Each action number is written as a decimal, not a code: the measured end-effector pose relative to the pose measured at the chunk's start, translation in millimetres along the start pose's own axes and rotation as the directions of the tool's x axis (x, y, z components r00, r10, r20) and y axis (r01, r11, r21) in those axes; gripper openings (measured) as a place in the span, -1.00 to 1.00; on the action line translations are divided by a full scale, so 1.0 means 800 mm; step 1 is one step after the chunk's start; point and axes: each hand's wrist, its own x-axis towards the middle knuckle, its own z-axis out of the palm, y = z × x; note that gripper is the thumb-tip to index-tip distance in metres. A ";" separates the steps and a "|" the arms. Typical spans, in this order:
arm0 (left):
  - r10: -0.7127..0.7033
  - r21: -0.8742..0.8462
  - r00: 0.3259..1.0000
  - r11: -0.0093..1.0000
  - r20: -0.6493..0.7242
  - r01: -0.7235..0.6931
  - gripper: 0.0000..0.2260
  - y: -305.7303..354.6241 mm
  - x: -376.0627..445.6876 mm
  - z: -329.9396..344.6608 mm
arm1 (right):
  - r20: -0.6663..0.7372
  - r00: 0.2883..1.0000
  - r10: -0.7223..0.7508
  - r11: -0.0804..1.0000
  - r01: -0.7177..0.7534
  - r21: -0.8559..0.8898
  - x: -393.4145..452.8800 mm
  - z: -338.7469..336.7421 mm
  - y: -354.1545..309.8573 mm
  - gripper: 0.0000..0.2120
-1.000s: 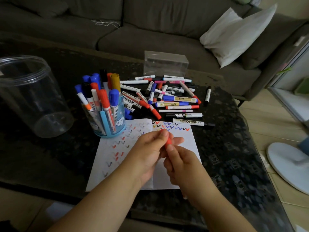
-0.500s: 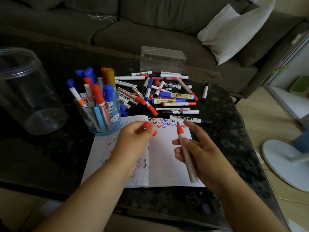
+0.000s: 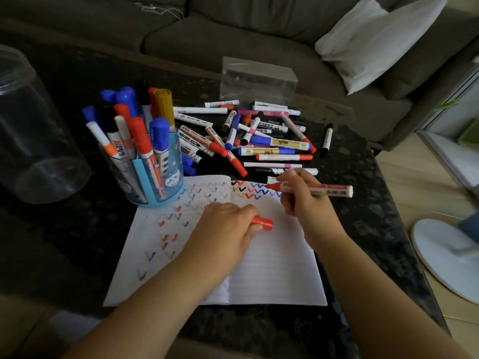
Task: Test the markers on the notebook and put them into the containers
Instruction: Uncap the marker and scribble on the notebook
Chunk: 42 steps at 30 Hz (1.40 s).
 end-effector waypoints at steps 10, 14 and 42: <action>-0.005 0.089 1.000 0.996 0.018 0.003 -0.90 -0.003 0.000 0.011 | -0.167 0.962 -0.216 0.969 0.189 -0.160 0.015 0.010 0.037 -0.79; -0.001 0.087 1.000 0.996 0.007 0.001 -0.88 -0.002 0.002 0.014 | -0.138 0.961 -0.238 0.958 0.209 -0.194 0.018 0.010 0.039 -0.76; -0.207 -0.292 0.977 0.938 -0.042 0.186 -0.88 0.004 -0.003 -0.009 | -0.232 0.972 0.024 0.995 -0.001 0.100 0.009 -0.005 0.021 -0.77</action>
